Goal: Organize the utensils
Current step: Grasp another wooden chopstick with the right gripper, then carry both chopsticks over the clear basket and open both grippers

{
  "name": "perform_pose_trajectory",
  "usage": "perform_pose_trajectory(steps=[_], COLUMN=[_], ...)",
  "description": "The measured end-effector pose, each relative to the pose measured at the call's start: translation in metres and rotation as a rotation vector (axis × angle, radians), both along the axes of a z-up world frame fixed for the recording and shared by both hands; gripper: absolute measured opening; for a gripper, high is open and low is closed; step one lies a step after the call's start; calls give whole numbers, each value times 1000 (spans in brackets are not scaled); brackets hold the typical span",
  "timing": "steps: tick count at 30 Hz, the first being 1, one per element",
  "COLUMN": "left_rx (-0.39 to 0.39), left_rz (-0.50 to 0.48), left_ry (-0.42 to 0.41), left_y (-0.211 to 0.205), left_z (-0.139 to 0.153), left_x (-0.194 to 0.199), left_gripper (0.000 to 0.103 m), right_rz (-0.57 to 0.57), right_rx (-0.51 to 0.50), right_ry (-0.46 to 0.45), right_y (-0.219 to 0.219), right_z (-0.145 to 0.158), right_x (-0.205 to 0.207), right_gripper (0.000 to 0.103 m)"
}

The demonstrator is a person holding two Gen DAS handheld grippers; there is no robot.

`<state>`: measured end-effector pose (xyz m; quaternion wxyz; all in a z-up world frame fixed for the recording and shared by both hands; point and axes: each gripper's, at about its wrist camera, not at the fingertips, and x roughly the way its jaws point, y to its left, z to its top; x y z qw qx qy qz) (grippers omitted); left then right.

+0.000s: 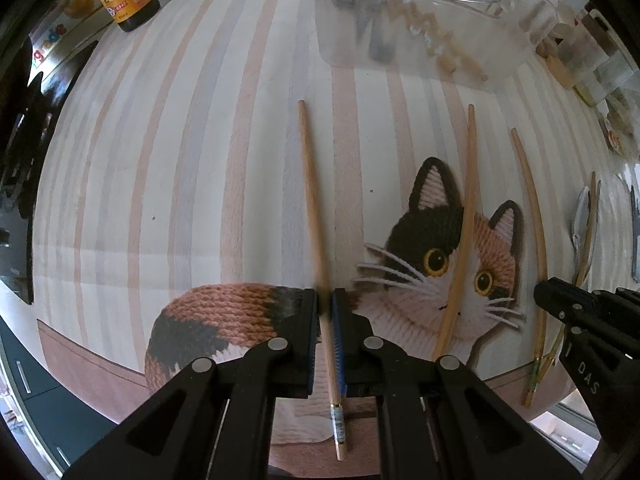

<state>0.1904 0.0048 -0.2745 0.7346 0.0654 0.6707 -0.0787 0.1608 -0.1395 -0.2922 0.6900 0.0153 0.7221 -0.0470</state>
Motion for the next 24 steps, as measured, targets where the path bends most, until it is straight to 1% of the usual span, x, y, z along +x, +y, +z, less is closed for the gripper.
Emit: perform_pose_trajectory(steps=[4,8,14,21,24], left_rx=[12,19,15,3,-4], left_rz=[4,9,22,58,79], left_ry=[-8,-43,-90,-161,-198], left_y=[0,3,10,25,33], left_z=[1,15,40,75,96], left_x=[-2,-4,-4,-8,-8], left_gripper=[4,4,4,4,4], right_rz=[-15,-46,-56,-51,-49], right_rx=[4,27,62,112,131], right_ry=[-16,-26,-66,-138,-174], right_y=[-2,-7,-12,-15,-17], right_z=[2,5,22,61,79], right_x=[-4,-7,-9,-13,-13], right_gripper=[7,7,7,7,7])
